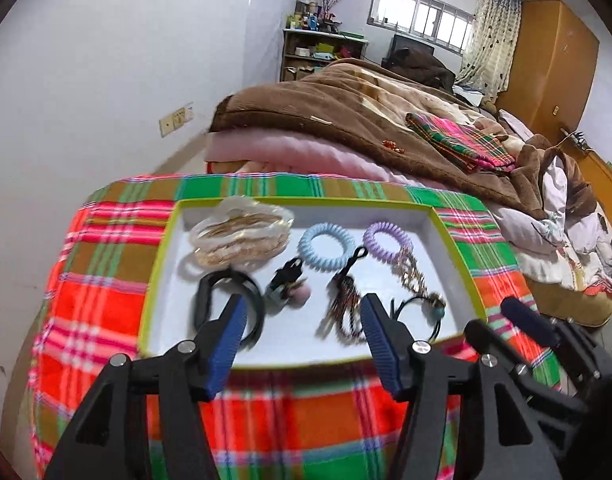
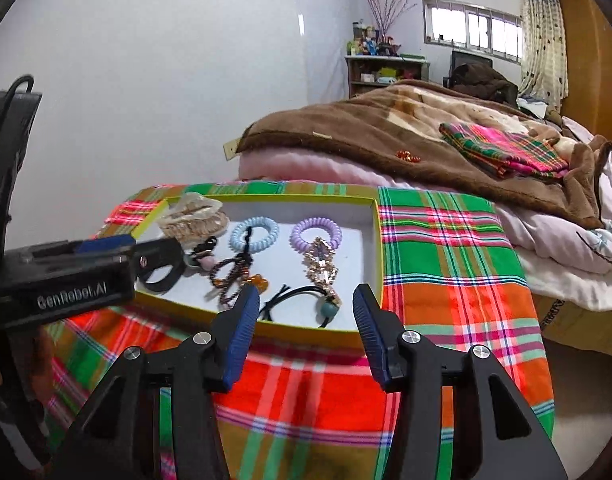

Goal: Organize jewelry

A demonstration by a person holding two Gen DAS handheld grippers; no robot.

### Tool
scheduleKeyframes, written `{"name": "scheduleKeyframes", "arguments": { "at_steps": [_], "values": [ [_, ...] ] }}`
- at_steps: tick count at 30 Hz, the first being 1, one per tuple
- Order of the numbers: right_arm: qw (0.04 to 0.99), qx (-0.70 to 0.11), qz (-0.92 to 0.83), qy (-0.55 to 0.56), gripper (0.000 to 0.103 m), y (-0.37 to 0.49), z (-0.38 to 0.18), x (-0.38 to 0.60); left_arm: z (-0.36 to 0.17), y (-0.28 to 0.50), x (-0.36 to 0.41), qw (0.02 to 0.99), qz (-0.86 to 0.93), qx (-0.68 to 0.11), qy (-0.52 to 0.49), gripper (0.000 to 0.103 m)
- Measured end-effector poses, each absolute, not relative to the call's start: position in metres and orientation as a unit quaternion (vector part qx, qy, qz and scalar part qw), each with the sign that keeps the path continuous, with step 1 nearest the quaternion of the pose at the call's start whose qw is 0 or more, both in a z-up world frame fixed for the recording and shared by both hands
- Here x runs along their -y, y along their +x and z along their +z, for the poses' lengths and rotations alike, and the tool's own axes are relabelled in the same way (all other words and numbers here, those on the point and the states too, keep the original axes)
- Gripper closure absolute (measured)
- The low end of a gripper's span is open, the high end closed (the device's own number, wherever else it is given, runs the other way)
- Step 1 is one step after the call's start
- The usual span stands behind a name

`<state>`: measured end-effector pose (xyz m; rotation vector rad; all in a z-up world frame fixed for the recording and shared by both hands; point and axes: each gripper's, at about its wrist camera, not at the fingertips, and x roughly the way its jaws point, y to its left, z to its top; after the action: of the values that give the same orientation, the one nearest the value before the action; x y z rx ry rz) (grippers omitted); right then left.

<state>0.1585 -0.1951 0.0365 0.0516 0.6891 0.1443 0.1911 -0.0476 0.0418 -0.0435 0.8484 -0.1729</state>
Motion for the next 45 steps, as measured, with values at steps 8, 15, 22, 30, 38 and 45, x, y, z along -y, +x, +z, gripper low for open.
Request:
{"name": "scheduleKeyframes", "arguments": {
  "at_steps": [8,15,22,30,38,45],
  "values": [
    [0.944,-0.322,0.067,0.033,0.053,0.136,0.048,0.187,0.046,0.156,0.036,0.920,-0.043,-0.390,-0.016,0.042],
    [0.944,-0.321,0.071,0.034,0.053,0.127,0.047,0.183,0.048,0.136,0.030,0.926,-0.020,-0.377,-0.008,0.042],
    [0.944,-0.319,0.072,0.036,0.053,0.120,0.049,0.182,0.050,0.124,0.034,0.926,-0.028,-0.377,-0.006,0.042],
    [0.945,-0.318,0.072,0.037,0.053,0.118,0.049,0.181,0.053,0.118,0.033,0.928,-0.026,-0.373,-0.011,0.042],
    [0.944,-0.318,0.073,0.038,0.053,0.117,0.048,0.178,0.053,0.114,0.033,0.927,-0.022,-0.373,-0.014,0.042],
    [0.945,-0.318,0.074,0.037,0.053,0.117,0.048,0.176,0.053,0.114,0.032,0.925,-0.021,-0.378,-0.017,0.042]
  ]
}}
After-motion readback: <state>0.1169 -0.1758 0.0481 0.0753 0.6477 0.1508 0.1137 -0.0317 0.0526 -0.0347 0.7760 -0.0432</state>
